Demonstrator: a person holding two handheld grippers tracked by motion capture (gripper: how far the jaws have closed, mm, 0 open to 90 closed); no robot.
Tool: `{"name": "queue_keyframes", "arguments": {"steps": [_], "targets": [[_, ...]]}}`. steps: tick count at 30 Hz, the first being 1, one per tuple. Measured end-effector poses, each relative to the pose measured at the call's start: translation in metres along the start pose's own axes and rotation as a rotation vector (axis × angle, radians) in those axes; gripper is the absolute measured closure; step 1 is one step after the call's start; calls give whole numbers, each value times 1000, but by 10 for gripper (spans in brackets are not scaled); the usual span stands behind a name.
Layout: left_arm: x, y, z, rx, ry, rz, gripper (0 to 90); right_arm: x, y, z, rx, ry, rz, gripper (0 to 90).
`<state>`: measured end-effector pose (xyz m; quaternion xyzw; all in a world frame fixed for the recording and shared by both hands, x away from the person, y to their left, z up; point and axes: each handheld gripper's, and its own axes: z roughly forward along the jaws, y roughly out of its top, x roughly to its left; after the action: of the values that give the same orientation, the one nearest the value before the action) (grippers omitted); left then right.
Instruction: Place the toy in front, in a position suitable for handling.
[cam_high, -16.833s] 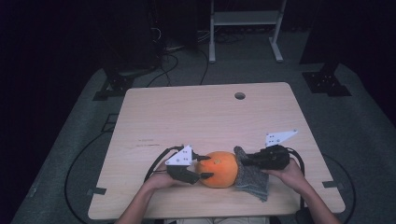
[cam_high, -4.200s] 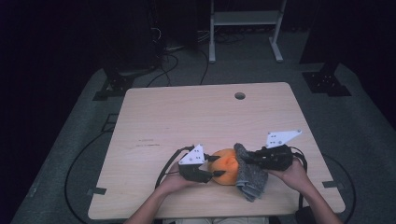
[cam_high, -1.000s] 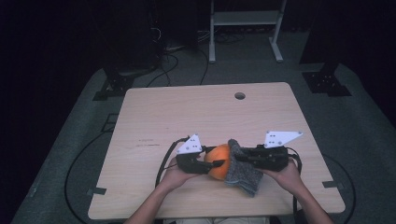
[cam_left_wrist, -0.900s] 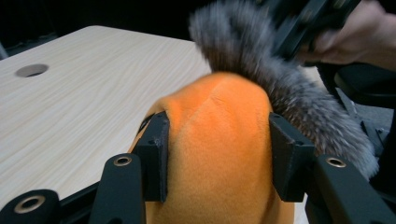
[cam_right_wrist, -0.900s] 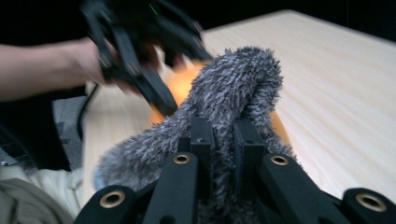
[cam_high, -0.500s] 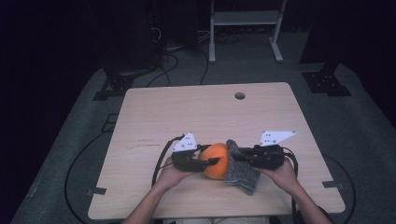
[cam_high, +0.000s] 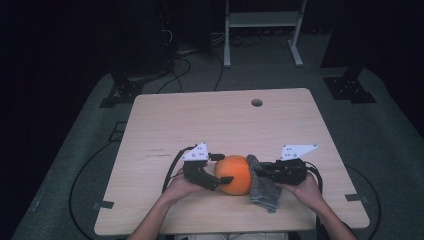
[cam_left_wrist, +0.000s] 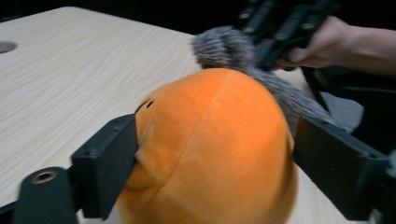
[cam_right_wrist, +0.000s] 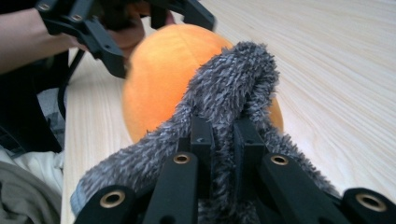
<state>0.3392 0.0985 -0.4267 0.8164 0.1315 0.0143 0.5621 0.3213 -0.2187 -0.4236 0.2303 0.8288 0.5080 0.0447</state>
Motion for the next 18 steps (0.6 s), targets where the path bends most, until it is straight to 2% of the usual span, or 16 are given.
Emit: {"name": "queue_keyframes", "arguments": {"steps": [1,3,4,5,6,7,8,10,11,12,15,16,18], "targets": [[1,0,-2,-9,-7,1,156,-2,-2,-1,1,-3,1,807],[2,-1,-2,-2,24,-7,138,-4,-5,-4,7,-8,16,807],[6,-3,2,40,40,-39,80,-5,-6,-5,9,-10,19,806],[9,-5,5,66,26,-74,24,-6,-7,-6,9,-16,20,806],[11,-8,9,83,-5,-103,19,-7,-9,-7,8,-15,24,806],[12,-10,12,91,-31,-113,25,-8,-10,-7,7,-13,31,806],[10,-11,14,82,-43,-98,65,-8,-11,-8,10,-15,33,806],[5,-10,13,62,-15,-46,190,-8,-13,-8,15,-17,34,805],[5,-8,12,53,-5,-42,284,-9,-15,-9,16,-19,39,805],[5,-8,11,49,-7,-52,328,-10,-17,-11,16,-19,48,805],[6,-8,10,37,-9,-62,397,-14,-23,-15,50,-45,61,805],[5,-6,8,20,-16,-66,411,-15,-25,-16,55,-46,64,804],[2,-2,5,0,-7,-55,433,-15,-22,-25,12,-37,79,804]]}}
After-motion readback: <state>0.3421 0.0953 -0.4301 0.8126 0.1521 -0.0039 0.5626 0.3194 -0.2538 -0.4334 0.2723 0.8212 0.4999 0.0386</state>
